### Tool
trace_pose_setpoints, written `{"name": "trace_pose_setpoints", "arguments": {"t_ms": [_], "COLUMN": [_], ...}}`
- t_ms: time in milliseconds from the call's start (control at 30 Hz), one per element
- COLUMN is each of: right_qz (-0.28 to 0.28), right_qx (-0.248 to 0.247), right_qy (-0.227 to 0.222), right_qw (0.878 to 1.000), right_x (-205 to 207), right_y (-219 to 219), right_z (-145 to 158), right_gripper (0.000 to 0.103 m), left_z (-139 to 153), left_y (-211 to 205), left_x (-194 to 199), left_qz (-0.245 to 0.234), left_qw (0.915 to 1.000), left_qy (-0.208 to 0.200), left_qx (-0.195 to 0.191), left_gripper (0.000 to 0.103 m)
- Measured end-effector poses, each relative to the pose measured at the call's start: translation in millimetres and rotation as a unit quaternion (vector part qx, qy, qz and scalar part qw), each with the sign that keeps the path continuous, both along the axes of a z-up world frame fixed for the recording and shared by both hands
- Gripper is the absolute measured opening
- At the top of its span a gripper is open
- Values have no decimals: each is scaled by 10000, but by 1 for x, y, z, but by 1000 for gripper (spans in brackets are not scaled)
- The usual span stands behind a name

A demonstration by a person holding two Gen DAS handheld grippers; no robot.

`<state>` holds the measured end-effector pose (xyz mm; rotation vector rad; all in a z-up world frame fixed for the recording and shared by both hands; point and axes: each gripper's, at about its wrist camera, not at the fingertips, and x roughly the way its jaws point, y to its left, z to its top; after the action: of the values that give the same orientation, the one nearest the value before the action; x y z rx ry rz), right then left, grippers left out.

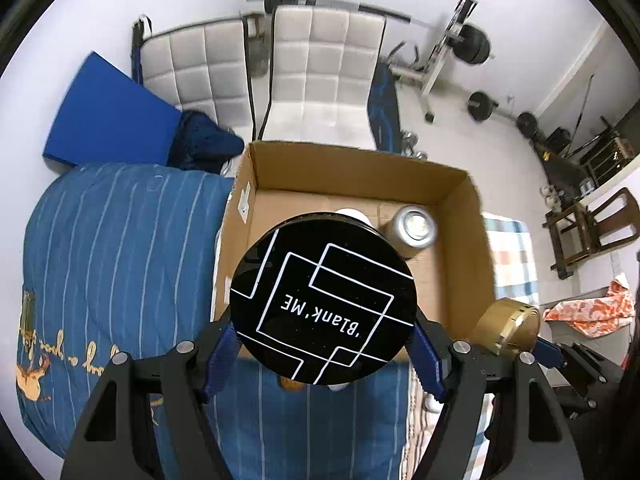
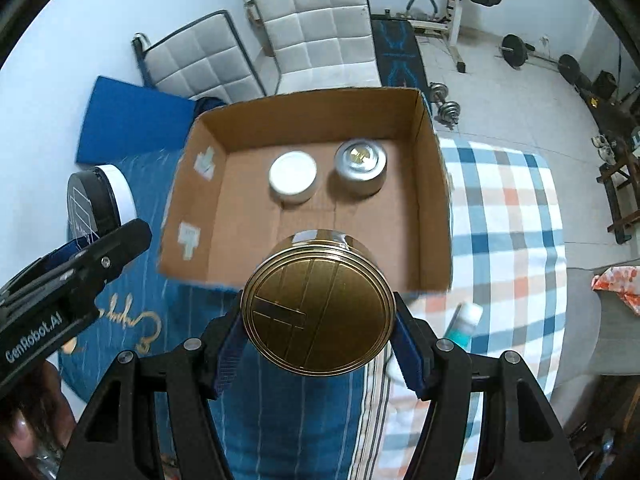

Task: Organize rigid objects
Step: 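Carry the black tin and gold tin into the box beside the placed items, then lower and open both tools to set the black and gold tins down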

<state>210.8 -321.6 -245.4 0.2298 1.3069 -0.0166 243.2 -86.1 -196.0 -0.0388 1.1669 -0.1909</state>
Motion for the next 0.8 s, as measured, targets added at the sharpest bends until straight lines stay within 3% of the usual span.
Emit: {"name": "trace_pose_setpoints", "arguments": {"t_ms": [267, 400, 533, 700, 800], "right_qz": [-127, -163, -154, -72, 33], "right_qx": [-178, -214, -284, -482, -581], "right_qy": [573, 935, 1238, 1480, 1543], "right_qw": [9981, 9953, 9918, 9878, 9863], "right_x": [78, 110, 131, 144, 147], "right_y": [-13, -19, -26, -30, -28], "right_z": [-69, -110, -142, -168, -176], "right_gripper": [67, 67, 67, 67, 67], "left_z": [-78, -129, -163, -191, -191], "left_y": [-4, -10, -18, -26, -31], "left_x": [94, 137, 164, 180, 185], "left_qz": [125, 97, 50, -58, -41], "left_qw": [9953, 9874, 9810, 9733, 9748], "left_qy": [926, 1542, 1858, 2142, 2119], "left_qx": [250, 345, 552, 828, 695], "left_gripper": [72, 72, 73, 75, 75]}}
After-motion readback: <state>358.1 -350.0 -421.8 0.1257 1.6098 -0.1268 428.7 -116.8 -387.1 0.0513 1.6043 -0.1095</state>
